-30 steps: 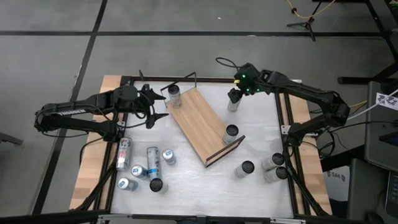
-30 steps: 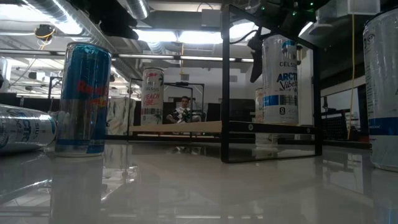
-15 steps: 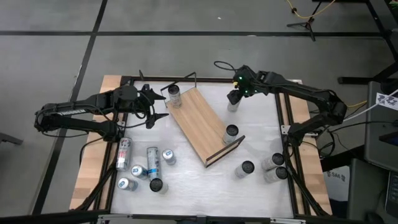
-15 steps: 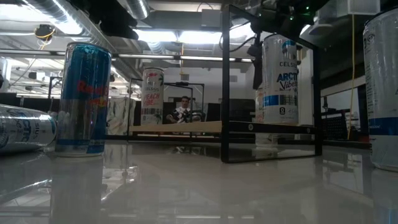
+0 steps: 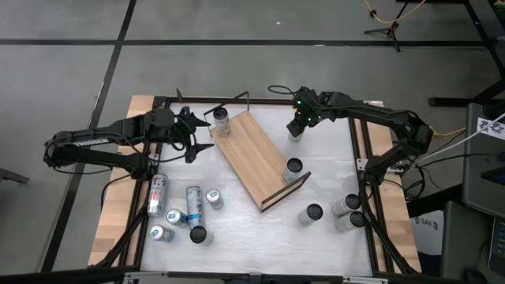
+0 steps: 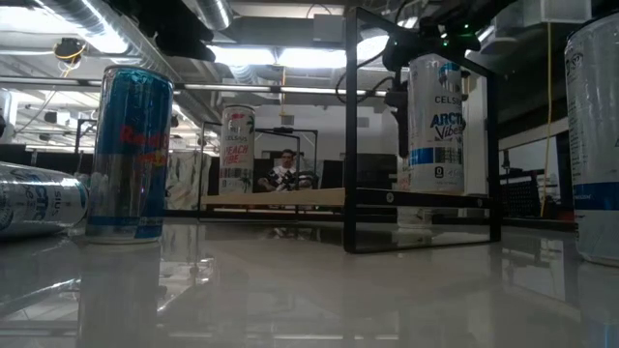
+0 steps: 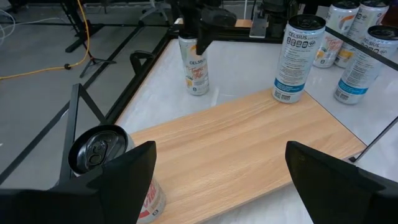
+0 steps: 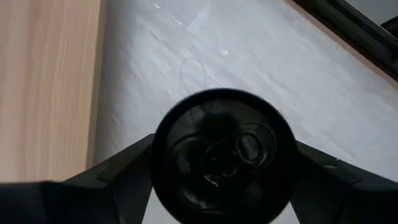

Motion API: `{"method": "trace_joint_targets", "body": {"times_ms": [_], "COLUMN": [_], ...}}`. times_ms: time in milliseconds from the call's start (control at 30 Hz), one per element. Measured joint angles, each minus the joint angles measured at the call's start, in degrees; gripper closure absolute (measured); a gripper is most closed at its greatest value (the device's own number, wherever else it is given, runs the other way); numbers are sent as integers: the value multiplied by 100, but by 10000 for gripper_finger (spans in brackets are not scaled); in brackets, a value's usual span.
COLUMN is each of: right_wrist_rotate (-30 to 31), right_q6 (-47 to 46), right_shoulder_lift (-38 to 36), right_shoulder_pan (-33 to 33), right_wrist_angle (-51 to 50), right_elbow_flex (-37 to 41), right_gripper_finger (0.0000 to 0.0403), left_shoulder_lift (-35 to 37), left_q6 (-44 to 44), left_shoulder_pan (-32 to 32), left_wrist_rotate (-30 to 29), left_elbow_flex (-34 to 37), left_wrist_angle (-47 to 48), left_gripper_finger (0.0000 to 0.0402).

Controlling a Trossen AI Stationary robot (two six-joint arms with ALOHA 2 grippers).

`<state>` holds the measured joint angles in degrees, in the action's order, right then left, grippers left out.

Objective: Place canned beverage on shelf
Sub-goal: Put the top white-orange soda can on the shelf

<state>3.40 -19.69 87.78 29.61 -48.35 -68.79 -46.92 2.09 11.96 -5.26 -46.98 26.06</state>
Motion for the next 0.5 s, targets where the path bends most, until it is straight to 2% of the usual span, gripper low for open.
{"method": "trace_joint_targets", "body": {"times_ms": [133, 333, 500], "right_wrist_rotate": [3, 2, -13], "right_q6": [25, 44, 313], "right_shoulder_lift": [1, -2, -2], "right_shoulder_pan": [0, 0, 0], "right_wrist_angle": [24, 28, 58], "right_elbow_flex": [0, 0, 0], "right_gripper_finger": [111, 158, 155], "left_shoulder_lift": [0, 0, 0], "left_q6": [0, 0, 0], "left_shoulder_pan": [1, 1, 0], "left_wrist_rotate": [0, 0, 0], "left_elbow_flex": [0, 0, 0], "left_wrist_angle": [2, 2, 1], "left_gripper_finger": [51, 51, 51]}}
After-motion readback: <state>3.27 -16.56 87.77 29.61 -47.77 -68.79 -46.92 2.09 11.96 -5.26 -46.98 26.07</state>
